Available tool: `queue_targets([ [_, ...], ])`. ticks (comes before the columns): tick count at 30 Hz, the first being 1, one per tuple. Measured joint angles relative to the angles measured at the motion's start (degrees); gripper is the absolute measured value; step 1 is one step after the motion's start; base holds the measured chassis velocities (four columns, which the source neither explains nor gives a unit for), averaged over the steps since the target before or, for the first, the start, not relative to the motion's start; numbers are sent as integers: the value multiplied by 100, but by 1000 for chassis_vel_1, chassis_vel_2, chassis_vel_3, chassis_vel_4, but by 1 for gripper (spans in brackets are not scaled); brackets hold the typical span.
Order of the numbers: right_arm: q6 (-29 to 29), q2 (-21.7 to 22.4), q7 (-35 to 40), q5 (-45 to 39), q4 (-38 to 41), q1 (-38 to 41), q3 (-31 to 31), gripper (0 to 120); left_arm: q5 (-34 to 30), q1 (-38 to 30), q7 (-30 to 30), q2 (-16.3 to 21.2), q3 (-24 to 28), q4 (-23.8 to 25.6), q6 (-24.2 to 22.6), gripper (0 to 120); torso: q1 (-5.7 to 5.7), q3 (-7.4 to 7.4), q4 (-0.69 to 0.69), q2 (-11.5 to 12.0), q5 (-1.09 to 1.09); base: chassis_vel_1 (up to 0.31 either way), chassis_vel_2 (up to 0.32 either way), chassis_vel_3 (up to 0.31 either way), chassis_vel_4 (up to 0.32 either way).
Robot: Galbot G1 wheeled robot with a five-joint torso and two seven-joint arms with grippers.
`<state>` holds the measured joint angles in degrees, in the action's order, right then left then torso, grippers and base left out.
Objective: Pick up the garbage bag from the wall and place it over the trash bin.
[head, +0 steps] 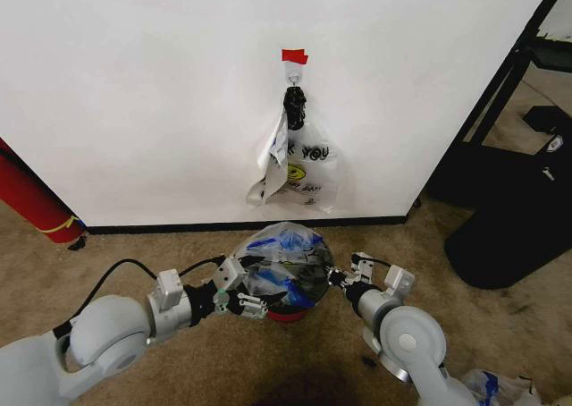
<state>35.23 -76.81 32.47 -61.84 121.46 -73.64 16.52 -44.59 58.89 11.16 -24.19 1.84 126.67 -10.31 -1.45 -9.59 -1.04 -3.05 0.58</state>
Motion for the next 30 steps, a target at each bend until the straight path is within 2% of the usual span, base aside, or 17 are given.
queue_targets([
  [3,4,2,11,1,-24,-8,19,1,-29,-9,65,-16,62,-34,41,63,0,0,1,0,-1,0,0,0,0],
  [5,4,1,15,2,-31,-6,22,1,-50,-7,87,-15,79,-47,55,60,0,0,1,0,-1,0,0,0,0],
  [8,4,-37,41,-6,-28,30,13,1,-35,13,147,-25,149,-121,69,45,0,0,1,0,-1,0,0,0,0],
  [11,4,-60,63,-15,-23,48,4,1,-6,37,154,-37,179,-155,69,38,0,0,1,0,0,0,0,0,0],
  [13,4,-66,76,-20,-20,57,0,1,28,60,150,-55,186,-179,72,28,0,0,1,0,0,0,0,0,0],
  [15,4,-54,77,-25,-18,60,2,1,36,80,128,-63,183,-184,79,23,0,0,0,0,-1,0,0,0,0],
  [18,0,-32,80,-44,-18,85,18,1,40,148,58,-62,133,-177,93,8,0,0,1,0,-1,0,0,0,0],
  [22,-10,-40,91,-79,-31,114,48,1,89,278,19,-60,76,-141,133,0,0,0,0,0,0,0,0,0,0],
  [30,-69,-187,273,-284,-139,179,129,1,328,901,-9,-75,-27,67,261,0,0,0,0,0,-1,0,0,0,0],
])
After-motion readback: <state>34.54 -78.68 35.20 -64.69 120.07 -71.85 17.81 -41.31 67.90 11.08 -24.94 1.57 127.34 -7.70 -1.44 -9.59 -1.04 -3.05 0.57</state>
